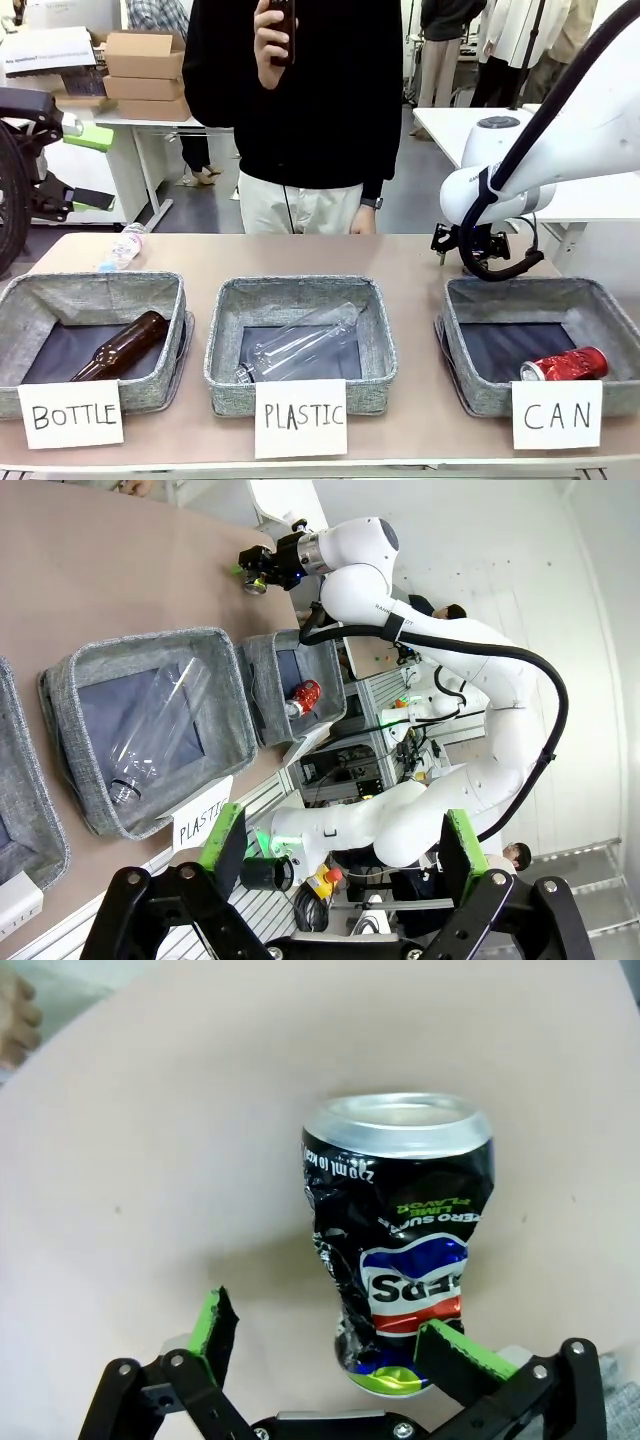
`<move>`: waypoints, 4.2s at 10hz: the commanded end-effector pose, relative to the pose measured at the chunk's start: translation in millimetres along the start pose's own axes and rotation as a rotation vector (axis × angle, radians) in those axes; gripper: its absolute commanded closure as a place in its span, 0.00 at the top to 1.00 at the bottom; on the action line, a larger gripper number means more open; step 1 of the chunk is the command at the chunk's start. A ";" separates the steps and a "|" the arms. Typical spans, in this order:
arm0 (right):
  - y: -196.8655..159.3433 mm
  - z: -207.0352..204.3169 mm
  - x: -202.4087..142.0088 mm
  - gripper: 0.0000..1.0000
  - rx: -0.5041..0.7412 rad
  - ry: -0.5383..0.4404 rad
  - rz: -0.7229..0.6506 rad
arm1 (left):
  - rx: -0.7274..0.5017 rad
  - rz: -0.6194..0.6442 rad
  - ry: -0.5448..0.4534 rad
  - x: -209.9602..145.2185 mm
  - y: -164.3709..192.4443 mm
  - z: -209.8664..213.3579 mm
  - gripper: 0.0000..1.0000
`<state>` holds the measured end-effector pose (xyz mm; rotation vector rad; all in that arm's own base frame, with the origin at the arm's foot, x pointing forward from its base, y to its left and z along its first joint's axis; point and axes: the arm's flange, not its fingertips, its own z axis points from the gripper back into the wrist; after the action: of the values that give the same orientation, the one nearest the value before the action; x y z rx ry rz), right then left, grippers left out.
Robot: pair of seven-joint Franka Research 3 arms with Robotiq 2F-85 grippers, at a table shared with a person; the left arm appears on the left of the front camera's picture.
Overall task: Sort the can waste into the basket.
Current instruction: Pick up the can waste from the table and place it in the right Fabric basket.
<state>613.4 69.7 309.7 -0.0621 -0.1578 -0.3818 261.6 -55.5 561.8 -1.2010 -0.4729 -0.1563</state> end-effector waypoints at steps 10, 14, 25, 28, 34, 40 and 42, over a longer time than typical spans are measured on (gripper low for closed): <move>-16.9 12.6 4.0 0.00 -0.008 0.074 0.121 | -0.016 0.001 -0.003 0.1 -2.3 0.0 1.00; -30.6 38.4 2.1 0.00 0.057 0.067 0.105 | -0.016 0.001 -0.003 0.1 -2.3 0.0 1.00; -125.1 279.1 -204.0 0.00 0.397 0.213 0.614 | -0.016 0.001 -0.003 0.1 -2.3 0.0 1.00; -131.9 263.6 -218.4 0.00 0.449 0.229 0.556 | -0.016 0.001 -0.003 0.1 -2.3 0.0 1.00; -130.9 260.2 -208.8 0.57 0.431 0.247 0.560 | -0.016 0.001 -0.003 0.1 -2.3 0.0 1.00; -130.2 257.2 -203.4 1.00 0.416 0.252 0.546 | -0.016 0.001 -0.003 0.1 -2.3 0.0 1.00; -130.3 256.1 -202.5 1.00 0.417 0.251 0.539 | -0.016 0.001 -0.003 0.1 -2.3 0.0 1.00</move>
<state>338.1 47.0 530.4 0.3349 0.0473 0.2014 261.4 -55.6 562.0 -1.2004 -0.4728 -0.1570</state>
